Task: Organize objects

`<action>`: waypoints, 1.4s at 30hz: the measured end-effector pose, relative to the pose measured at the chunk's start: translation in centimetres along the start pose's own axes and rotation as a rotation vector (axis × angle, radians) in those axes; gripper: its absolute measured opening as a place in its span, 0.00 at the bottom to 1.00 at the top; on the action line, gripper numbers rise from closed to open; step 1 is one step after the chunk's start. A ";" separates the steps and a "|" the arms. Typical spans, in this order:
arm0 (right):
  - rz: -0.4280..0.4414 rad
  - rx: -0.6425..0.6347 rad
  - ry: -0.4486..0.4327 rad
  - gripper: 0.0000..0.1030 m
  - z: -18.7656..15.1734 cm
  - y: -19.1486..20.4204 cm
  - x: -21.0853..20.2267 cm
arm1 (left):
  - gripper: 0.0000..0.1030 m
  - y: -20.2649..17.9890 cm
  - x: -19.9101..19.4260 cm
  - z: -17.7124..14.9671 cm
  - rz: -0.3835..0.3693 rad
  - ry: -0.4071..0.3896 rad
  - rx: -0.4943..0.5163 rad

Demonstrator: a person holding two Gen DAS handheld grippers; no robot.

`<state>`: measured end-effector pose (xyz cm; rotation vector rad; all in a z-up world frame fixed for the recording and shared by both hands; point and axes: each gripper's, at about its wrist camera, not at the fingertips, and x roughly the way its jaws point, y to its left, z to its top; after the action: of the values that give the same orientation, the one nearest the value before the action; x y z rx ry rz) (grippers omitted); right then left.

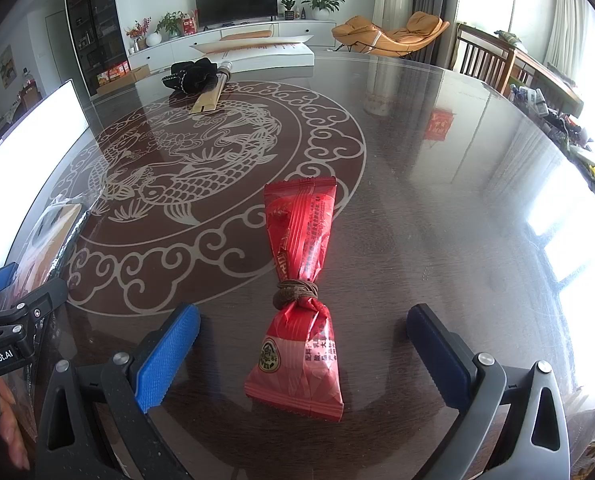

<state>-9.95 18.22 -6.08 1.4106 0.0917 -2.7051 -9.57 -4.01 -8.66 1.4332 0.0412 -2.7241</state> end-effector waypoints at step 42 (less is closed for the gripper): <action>0.122 -0.008 0.246 0.19 4.1 -0.9 -0.8 | 0.72 1.2 -3.1 -1.0 -0.135 -0.034 0.072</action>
<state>-12.93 18.73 -3.05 1.6810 0.0317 -2.4221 -6.93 -5.02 -6.68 1.4530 0.0404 -2.8850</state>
